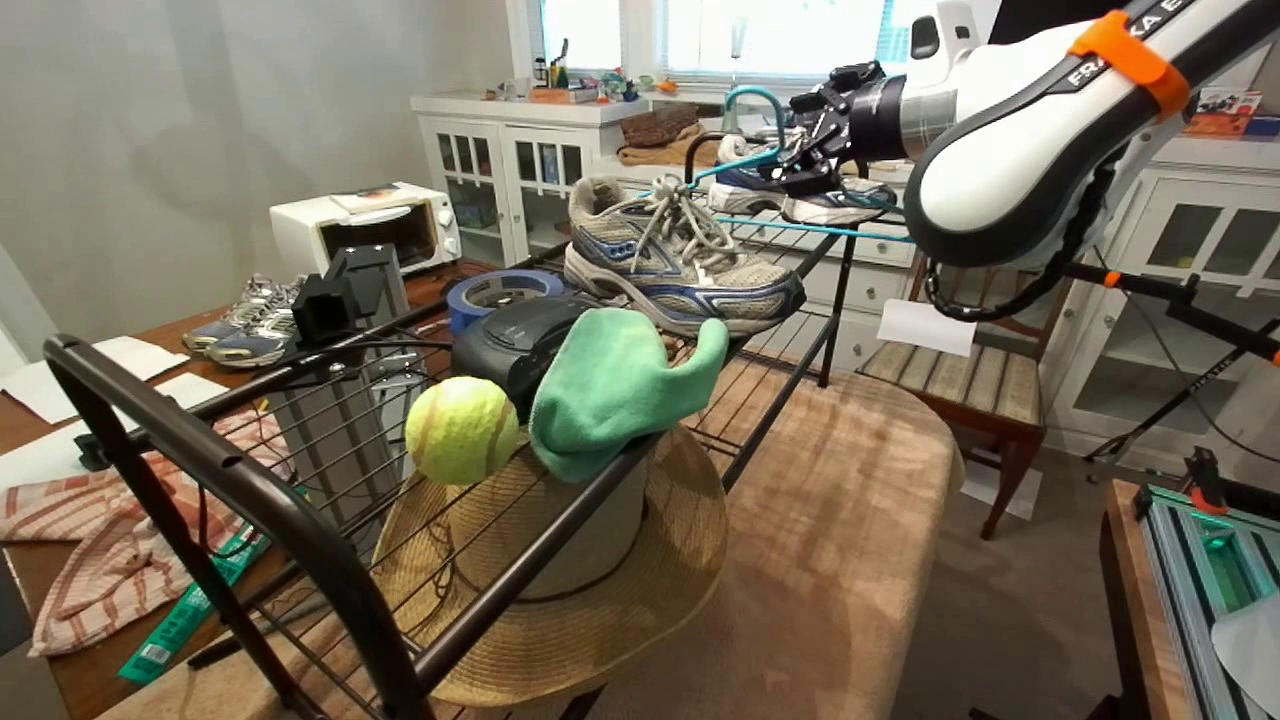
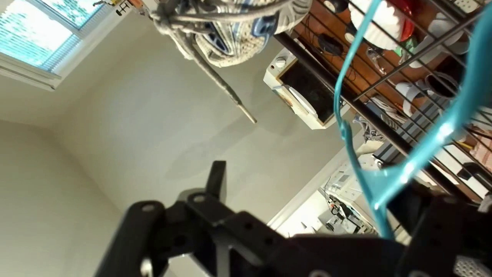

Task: Put the coat hanger on the top shelf

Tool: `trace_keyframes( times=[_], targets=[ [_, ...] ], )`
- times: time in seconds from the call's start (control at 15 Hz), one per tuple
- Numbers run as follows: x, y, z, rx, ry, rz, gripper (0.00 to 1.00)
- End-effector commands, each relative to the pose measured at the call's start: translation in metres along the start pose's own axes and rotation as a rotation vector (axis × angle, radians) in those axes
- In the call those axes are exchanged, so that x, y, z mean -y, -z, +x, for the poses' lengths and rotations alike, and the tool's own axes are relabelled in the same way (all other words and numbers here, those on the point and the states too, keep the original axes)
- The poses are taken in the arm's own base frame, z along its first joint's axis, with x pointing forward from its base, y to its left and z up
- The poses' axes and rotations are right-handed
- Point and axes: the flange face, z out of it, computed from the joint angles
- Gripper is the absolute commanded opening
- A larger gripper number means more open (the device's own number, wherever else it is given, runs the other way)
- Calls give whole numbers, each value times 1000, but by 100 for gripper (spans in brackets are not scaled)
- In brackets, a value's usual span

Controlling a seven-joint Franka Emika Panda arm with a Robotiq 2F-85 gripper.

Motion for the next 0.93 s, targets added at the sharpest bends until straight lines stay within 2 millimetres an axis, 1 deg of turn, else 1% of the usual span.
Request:
trace_keyframes(
  times=[0.0,0.2,0.4,0.47,0.53,0.67,0.8,0.87],
  targets=[
    [-1,15,8,-16,-7,36,100],
    [-4,24,16,-26,-24,69,100],
    [-3,28,18,42,-45,205,100],
    [1,28,15,77,-50,257,100],
    [0,31,12,106,-47,305,100],
    [-2,36,0,176,-58,393,100],
    [-11,43,-12,253,-66,448,100],
    [-20,51,-13,284,-73,454,100]
  ],
)
